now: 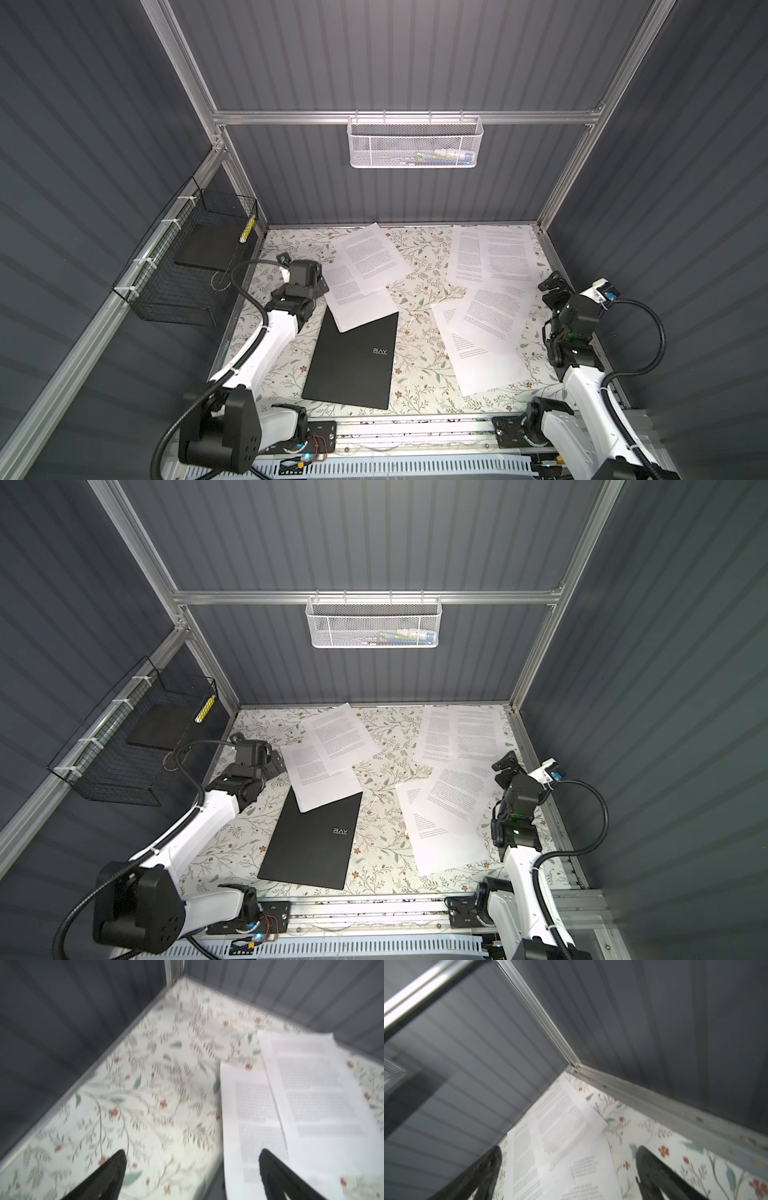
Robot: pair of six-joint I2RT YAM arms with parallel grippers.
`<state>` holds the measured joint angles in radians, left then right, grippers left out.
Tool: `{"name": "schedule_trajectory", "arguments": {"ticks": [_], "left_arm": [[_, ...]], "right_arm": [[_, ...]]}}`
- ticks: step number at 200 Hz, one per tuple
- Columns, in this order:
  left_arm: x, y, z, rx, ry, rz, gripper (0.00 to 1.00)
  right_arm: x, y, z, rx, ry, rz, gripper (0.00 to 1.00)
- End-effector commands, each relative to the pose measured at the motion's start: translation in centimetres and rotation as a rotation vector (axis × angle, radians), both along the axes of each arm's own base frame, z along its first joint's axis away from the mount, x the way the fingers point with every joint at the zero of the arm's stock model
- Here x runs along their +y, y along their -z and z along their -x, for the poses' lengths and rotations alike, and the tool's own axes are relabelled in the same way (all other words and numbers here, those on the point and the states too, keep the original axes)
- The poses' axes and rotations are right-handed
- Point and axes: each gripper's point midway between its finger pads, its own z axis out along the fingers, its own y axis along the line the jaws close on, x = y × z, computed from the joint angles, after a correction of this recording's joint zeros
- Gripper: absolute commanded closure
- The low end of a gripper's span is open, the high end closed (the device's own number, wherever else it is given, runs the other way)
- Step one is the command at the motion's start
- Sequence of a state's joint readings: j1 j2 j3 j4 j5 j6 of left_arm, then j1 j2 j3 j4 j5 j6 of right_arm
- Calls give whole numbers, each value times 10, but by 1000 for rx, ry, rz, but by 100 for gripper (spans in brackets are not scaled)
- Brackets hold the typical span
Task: Put the files into the folder
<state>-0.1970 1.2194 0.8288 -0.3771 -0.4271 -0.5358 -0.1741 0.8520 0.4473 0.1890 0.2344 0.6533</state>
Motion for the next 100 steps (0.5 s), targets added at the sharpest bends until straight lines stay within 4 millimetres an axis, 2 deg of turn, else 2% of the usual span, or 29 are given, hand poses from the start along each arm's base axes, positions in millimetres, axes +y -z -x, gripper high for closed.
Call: {"name": "schedule_trajectory", "arguments": {"ticks": [1, 12, 27, 51, 54, 62, 77, 100], "left_arm": [[-23, 61, 79, 324, -7, 227, 0], [-27, 69, 91, 357, -23, 275, 0], [-33, 79, 100, 395, -15, 312, 0], [-35, 95, 107, 462, -12, 313, 0], [-35, 97, 107, 469, -10, 314, 0], [-37, 101, 107, 485, -1, 318, 0], [-44, 105, 104, 490, 42, 336, 0], [-55, 111, 102, 517, 109, 364, 0]], "right_arm": [[84, 48, -9, 309, -347, -127, 1], [123, 64, -5, 391, -456, -98, 1], [170, 76, 6, 420, -585, -94, 1], [236, 91, 24, 487, -781, -112, 1], [245, 99, 26, 517, -808, -112, 1], [268, 105, 32, 541, -890, -112, 1], [303, 113, 41, 588, -987, -89, 1], [342, 123, 50, 645, -1103, -57, 1]]}}
